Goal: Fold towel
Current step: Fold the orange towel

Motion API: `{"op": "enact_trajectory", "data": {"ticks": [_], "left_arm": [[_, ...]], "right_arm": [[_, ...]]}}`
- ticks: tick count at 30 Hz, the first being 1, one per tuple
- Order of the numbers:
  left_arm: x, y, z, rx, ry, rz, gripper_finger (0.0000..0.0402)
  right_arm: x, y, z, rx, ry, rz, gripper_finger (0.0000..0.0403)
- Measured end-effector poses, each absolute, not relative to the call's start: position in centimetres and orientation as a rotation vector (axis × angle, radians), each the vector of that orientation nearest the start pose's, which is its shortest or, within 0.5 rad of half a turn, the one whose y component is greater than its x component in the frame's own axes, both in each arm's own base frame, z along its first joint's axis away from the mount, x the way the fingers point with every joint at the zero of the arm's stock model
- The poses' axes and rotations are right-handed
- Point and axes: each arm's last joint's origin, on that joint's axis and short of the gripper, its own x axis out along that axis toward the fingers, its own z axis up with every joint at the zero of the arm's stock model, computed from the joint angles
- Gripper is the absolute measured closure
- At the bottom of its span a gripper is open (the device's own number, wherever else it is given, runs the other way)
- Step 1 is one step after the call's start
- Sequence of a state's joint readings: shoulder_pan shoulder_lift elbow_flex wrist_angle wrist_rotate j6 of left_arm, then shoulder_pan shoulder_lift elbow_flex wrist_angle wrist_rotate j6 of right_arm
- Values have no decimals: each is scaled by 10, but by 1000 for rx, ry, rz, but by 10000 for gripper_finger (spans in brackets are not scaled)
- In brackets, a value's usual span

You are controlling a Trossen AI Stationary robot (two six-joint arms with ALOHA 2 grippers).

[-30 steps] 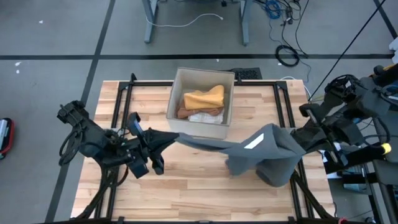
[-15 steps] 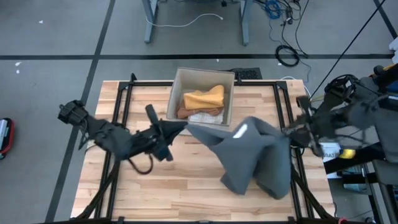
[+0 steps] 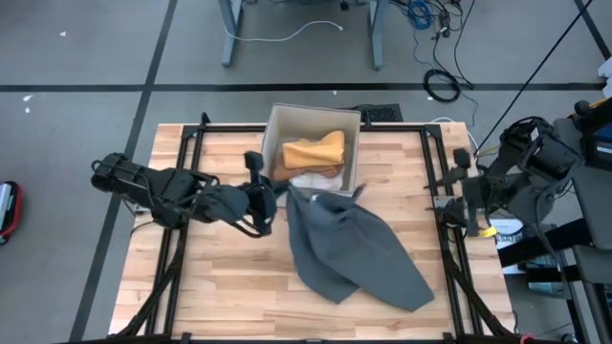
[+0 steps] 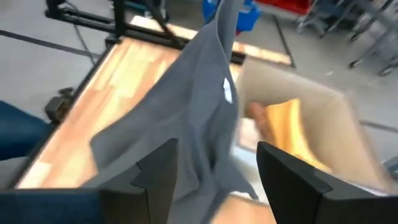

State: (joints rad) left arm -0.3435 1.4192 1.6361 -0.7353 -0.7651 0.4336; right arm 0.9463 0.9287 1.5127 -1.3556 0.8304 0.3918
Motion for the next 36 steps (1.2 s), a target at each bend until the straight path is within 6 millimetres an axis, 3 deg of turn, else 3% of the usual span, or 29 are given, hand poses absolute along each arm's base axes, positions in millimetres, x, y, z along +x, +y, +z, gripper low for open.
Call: {"op": "enact_trajectory", "data": {"ticks": [6,12,18,23,28,36], "left_arm": [[283,-86,418,629,567,149,401],[297,-98,401,659,618,113,401],[307,-103,391,672,649,89,401],[308,-103,390,651,648,91,401],[308,-103,390,635,646,97,401],[308,-103,390,617,645,90,401]], "right_arm": [[91,90,413,-213,540,17,204],[112,111,355,-288,595,-85,216],[128,110,283,-406,579,-299,227],[140,99,242,-408,581,-389,233],[155,90,225,-406,561,-416,234],[178,71,219,-386,563,-398,234]]}}
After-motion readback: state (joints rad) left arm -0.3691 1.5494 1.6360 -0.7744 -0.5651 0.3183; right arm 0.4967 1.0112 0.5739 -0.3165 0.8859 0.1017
